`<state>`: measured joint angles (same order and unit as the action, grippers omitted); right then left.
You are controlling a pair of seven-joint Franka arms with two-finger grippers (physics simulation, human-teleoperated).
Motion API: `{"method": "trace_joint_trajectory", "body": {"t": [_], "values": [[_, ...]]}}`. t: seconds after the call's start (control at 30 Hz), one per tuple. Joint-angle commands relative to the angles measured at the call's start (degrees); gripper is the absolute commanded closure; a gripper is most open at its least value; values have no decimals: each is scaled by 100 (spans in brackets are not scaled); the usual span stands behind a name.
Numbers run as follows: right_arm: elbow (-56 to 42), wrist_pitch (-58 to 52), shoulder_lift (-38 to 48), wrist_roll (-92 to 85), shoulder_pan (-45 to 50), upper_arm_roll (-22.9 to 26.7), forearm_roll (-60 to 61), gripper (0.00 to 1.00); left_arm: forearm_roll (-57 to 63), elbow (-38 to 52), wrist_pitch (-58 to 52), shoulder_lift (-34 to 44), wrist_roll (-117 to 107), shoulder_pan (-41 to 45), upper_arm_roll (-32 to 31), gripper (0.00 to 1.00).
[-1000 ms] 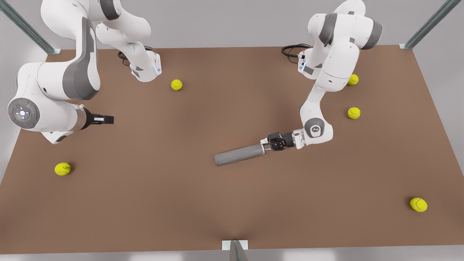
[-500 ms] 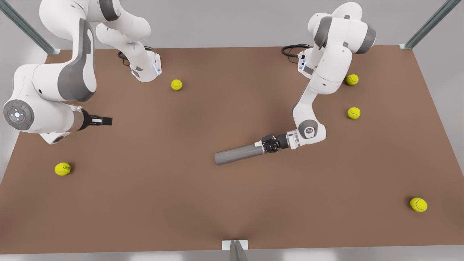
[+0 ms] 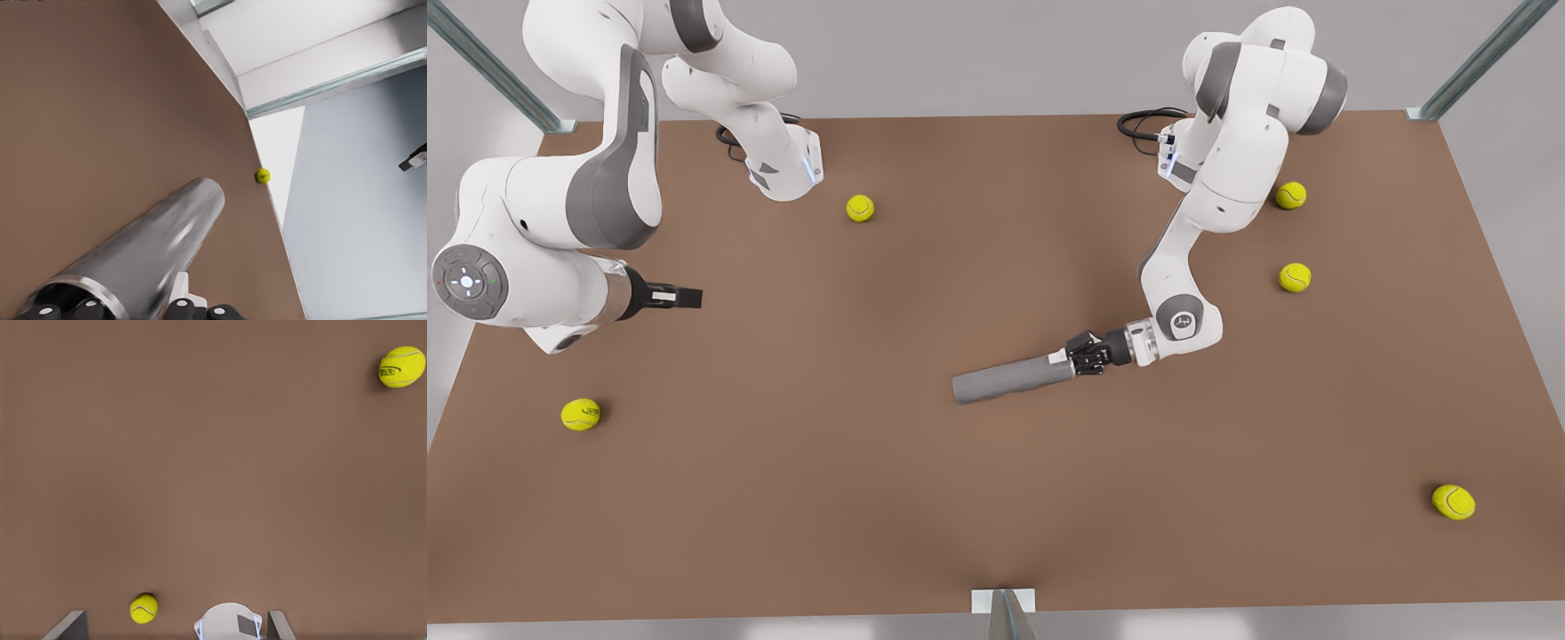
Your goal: Put the tennis tube upright
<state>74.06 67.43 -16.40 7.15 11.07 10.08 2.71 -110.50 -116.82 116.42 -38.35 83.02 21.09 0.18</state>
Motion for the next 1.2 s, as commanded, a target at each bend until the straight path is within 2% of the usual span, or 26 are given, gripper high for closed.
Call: {"method": "trace_joint_trajectory", "body": {"t": [0.0, 0.33, 0.37, 0.53, 0.9, 0.97, 1.0, 1.1, 1.17], "values": [[-5, 7, 6, 32, 1, 3, 1, 0, -6, 2, -23, 21, -119, 0, -1, 58], [-5, 15, 6, 23, 1, 3, 89, 0, 2, 2, 21, 276, -602, 26, 8, 67], [-5, 15, 6, 23, 1, 3, 89, 0, 2, 2, 21, 276, -629, 26, -1, 71], [-5, 24, -3, 23, 1, 11, 89, 0, -6, 2, 100, 276, -638, 53, -18, 77], [-14, 33, -3, 23, 9, 126, 195, 0, 309, -86, 487, 1049, -1692, 132, 17, 79], [-14, 33, -3, 23, 9, 126, 195, 0, 1144, -297, 794, 1655, -2395, 123, 87, 79], [-14, 33, -3, 23, 9, 126, 195, 0, 2163, -288, 821, 1971, -3194, 132, 298, 79], [-23, 33, -3, 23, 9, 134, 195, 0, 4071, -280, 681, 2631, -4609, 132, 799, 79], [-14, 33, -3, 23, 9, 134, 203, 0, 4722, -209, 373, 2798, -5050, 132, 1080, 79]]}}
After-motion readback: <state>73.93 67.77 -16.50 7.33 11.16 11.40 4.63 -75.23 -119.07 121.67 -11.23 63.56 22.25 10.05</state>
